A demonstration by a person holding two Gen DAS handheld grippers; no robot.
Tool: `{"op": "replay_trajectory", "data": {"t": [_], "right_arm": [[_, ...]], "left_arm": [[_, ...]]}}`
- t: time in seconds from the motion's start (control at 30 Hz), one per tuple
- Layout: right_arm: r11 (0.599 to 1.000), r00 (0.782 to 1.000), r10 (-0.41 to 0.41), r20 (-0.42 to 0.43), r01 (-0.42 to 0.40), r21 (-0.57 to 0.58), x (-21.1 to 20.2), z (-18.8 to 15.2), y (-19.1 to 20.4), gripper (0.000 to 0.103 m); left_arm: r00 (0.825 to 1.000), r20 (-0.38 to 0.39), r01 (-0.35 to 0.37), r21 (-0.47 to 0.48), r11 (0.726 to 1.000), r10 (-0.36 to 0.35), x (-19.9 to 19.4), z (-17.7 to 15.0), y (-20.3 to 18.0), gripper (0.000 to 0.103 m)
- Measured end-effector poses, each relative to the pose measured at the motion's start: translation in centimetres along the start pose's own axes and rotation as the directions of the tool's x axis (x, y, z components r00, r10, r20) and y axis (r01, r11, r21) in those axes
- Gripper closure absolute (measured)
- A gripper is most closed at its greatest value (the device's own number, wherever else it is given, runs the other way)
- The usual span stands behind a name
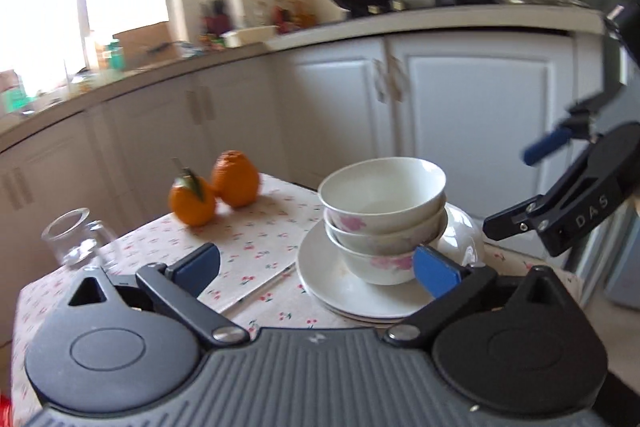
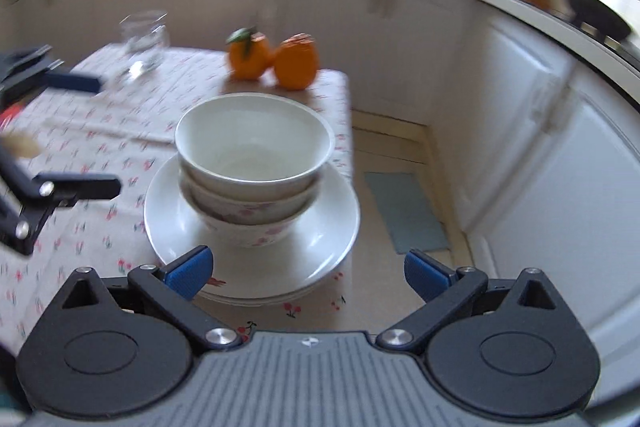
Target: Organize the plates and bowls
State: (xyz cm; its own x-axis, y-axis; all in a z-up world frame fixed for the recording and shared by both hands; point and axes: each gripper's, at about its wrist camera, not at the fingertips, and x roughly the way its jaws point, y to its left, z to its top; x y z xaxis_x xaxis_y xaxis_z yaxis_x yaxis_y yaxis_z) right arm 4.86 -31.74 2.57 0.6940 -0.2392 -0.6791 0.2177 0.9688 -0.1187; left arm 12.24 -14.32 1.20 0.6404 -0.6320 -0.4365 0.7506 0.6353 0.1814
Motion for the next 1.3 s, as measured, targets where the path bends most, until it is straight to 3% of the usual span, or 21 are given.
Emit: {"op": "replay_trajectory", "data": {"t": [0.1,0.23,0.53,1.3], "right_arm": [[0.991,0.995,-0.092,0.038,0.087,0.103,-2.4,-1.3,1.2,0.000],[0.969,0.988,-0.141,0.067,0.124,0.212,-5.4,-3.2,2.3,0.000],[0.968,0.975,-0.181,0.125,0.155,0.196,-8.2,-4.4,4.9,0.000],[0.969,0.973,-0.180,0.147,0.149,0.199,-8.9,-4.6,5.4,0.000]], "left_arm": [[0.997,-0.039,-0.069,-0.103,0.992,0.065,-2.0,0.2,-0.6,0.001],[0.975,-0.142,-0.194,-0.181,0.964,0.169,-3.6,0.0,-1.0,0.001],[0.971,-0.142,-0.220,-0.240,0.945,0.190,-7.0,-0.6,-1.8,0.001],[0.951,-0.169,-0.293,-0.235,0.927,0.258,-7.1,-0.5,-2.3,0.001]]}}
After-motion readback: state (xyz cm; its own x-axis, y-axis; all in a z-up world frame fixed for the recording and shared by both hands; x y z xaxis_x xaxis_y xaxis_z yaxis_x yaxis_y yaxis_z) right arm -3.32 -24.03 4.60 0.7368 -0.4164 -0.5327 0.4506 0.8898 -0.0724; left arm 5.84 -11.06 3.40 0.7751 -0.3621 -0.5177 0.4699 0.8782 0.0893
